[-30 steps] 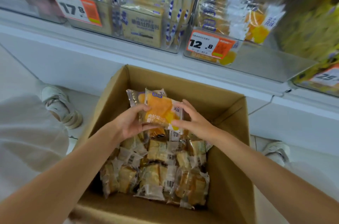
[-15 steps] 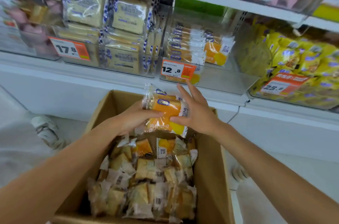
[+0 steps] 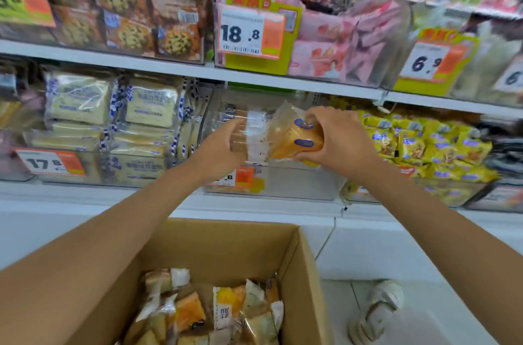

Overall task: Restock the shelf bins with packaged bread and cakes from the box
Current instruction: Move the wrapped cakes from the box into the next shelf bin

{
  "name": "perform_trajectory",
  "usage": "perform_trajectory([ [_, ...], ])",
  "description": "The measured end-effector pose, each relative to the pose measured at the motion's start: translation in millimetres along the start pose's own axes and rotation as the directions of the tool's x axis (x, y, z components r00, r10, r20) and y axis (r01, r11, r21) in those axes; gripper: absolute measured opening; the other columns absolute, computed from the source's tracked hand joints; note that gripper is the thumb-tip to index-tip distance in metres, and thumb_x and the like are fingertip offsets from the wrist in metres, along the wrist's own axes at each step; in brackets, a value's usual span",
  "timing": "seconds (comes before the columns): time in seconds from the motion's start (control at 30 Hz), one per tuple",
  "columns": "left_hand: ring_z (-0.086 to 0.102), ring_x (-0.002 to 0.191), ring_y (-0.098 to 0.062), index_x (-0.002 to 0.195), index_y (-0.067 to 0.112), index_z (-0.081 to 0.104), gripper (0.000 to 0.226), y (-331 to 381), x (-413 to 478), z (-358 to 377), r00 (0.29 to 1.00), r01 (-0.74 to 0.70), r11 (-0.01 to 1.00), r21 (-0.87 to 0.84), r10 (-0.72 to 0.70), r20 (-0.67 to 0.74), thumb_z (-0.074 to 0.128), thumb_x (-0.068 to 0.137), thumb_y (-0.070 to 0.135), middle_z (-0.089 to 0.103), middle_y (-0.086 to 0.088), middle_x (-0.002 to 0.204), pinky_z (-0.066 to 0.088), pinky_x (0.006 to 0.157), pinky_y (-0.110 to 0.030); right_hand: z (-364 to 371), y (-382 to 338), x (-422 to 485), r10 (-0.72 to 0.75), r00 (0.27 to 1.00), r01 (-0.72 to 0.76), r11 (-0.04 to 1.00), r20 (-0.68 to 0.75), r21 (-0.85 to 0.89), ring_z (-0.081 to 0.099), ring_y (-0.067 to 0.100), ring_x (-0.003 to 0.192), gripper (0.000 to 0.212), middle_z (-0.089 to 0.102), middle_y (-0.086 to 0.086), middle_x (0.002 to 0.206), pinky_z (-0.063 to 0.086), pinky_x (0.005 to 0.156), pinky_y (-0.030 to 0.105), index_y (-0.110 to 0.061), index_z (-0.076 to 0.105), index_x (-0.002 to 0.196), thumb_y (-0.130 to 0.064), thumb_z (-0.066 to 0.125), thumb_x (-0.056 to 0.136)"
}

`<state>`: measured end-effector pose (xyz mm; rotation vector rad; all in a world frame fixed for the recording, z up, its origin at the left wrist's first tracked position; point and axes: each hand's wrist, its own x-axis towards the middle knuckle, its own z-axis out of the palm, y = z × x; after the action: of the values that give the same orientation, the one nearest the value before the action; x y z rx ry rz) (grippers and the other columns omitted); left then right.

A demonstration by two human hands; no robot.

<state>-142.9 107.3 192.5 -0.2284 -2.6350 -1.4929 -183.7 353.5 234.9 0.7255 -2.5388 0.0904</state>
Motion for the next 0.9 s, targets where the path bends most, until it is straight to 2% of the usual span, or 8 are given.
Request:
perform_trajectory([
  [0.1,0.062,0.11,-0.02,0.147,0.03,0.036,0.056,-20,46,10,0.998,-0.043,0.965,0.257,0.053,-0.032,0.058,0.095,0.028,0.057,0.006,0.134,0.052,0.093,-0.04,22,30,26,0.087,0.996,-0.081,0.984,0.027,-0.16,0.056,0.024,0.101,0.075,0.061,-0.001,0.106,0.034,0.089,0.039,-0.023,0.049,0.118,-0.064,0.077,0.063],
  [0.17,0.037,0.141,-0.025,0.151,0.026,0.031,0.055,-36,64,18,0.997,-0.067,0.852,0.52,0.036,0.069,0.045,0.1,0.039,0.035,-0.005,0.156,0.03,0.115,-0.046,49,44,42,0.144,0.985,-0.118,0.964,0.094,-0.239,0.055,0.027,0.106,0.078,0.06,0.003,0.112,0.033,0.092,0.04,-0.022,0.046,0.123,-0.064,0.077,0.064],
  [0.27,0.008,0.151,-0.016,0.152,0.028,0.027,0.062,-50,67,25,0.985,-0.104,0.693,0.713,-0.027,0.169,0.018,0.099,0.058,0.016,0.001,0.163,-0.001,0.121,-0.049,104,56,51,0.177,0.919,-0.1,0.969,0.353,-0.227,0.041,0.028,0.129,0.1,0.05,0.007,0.134,0.024,0.109,0.05,-0.026,0.028,0.145,-0.063,0.076,0.065],
  [0.37,0.007,0.15,-0.012,0.151,0.032,0.026,0.059,-59,68,29,0.989,-0.108,0.693,0.713,0.005,0.146,0.015,0.1,0.058,0.02,0.007,0.161,0.003,0.121,-0.048,143,60,54,0.187,0.844,-0.084,0.972,0.504,-0.22,0.029,0.03,0.137,0.11,0.037,0.007,0.145,0.022,0.11,0.06,-0.033,0.012,0.152,-0.062,0.075,0.067],
  [0.53,0.003,0.151,-0.01,0.15,0.037,0.025,0.066,-61,69,32,0.992,-0.091,0.693,0.715,0.002,0.124,0.006,0.094,0.065,0.018,0.011,0.162,0.004,0.121,-0.047,154,56,72,0.167,0.909,-0.111,0.98,0.383,-0.164,0.029,0.027,0.134,0.108,0.039,0.006,0.139,0.024,0.107,0.054,-0.036,0.015,0.151,-0.065,0.074,0.065],
  [0.7,0.005,0.15,-0.009,0.151,0.038,0.023,0.093,-60,66,32,0.995,-0.087,0.687,0.722,0.02,0.101,-0.015,0.071,0.068,0.019,0.012,0.161,0.006,0.121,-0.046,156,52,72,0.132,0.905,-0.081,0.987,0.405,-0.141,-0.007,0.025,0.15,0.124,-0.005,0.002,0.162,-0.006,0.113,0.065,-0.032,-0.006,0.153,-0.076,0.067,0.063],
  [0.8,0.004,0.15,-0.009,0.151,0.038,0.021,0.092,-61,66,33,0.995,-0.088,0.687,0.721,0.023,0.101,-0.015,0.072,0.067,0.017,0.012,0.162,0.005,0.122,-0.046,149,53,68,0.159,0.941,-0.088,0.967,0.298,-0.237,0.003,0.029,0.149,0.112,0.007,0.006,0.161,-0.004,0.113,0.066,-0.032,0.004,0.153,-0.076,0.064,0.068],
  [0.9,0.003,0.15,-0.008,0.152,0.039,0.02,0.093,-61,66,33,0.995,-0.081,0.69,0.72,0.014,0.098,-0.015,0.071,0.068,0.016,0.012,0.162,0.005,0.122,-0.046,156,49,71,0.178,0.912,-0.126,0.979,0.369,-0.163,0.019,0.033,0.143,0.105,0.023,0.009,0.153,0.016,0.113,0.057,-0.034,0.008,0.152,-0.07,0.066,0.072],
])
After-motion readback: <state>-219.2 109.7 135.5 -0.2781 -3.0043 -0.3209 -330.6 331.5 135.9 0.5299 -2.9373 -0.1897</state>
